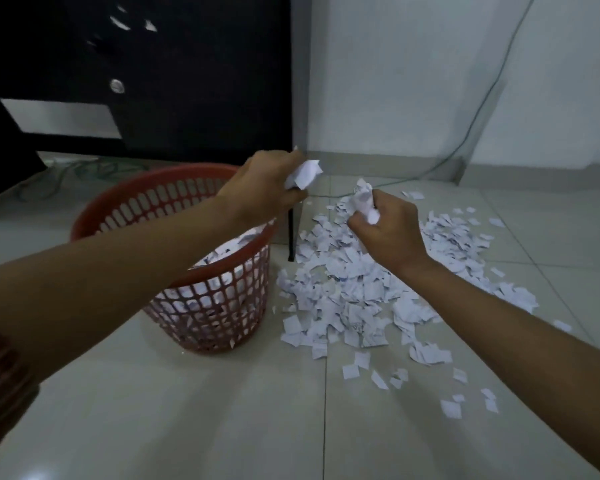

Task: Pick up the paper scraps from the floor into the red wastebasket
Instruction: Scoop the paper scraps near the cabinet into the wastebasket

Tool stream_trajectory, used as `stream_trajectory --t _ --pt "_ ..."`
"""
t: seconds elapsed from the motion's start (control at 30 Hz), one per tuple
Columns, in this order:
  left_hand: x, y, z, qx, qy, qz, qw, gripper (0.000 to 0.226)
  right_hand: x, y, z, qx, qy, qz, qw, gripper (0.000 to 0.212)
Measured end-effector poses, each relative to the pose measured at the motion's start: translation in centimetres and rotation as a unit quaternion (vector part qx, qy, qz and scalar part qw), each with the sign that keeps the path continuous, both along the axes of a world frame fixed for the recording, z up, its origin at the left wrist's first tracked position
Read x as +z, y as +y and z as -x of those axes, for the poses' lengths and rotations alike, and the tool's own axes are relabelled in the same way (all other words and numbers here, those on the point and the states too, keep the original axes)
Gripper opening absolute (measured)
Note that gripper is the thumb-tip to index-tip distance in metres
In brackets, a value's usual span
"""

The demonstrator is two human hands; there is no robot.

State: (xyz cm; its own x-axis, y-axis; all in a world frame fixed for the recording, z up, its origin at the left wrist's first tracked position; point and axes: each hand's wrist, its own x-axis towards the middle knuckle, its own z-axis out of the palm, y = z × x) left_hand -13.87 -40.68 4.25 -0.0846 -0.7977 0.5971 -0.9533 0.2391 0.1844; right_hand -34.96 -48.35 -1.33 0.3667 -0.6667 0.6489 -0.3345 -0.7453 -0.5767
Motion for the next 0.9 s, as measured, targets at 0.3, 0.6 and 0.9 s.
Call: stream_trajectory --t 0.3,0.6,0.9 --pt "-1.4 5.3 -9.7 0.168 0.078 -0.085 0.979 0.041 3.6 3.0 -12.6 0.12 0.083 0.011 0.989 0.021" --pt "-1.2 5.3 -14.9 0.269 0.096 -0.253 0.924 0.057 2.3 2.6 -20.3 0.164 0.275 -0.051 0.946 0.02" --pt "-2.5 4.8 -14.5 0.252 0.087 -0.216 0.939 0.042 1.9 1.7 -20.3 0.217 0.367 -0.038 0.904 0.026"
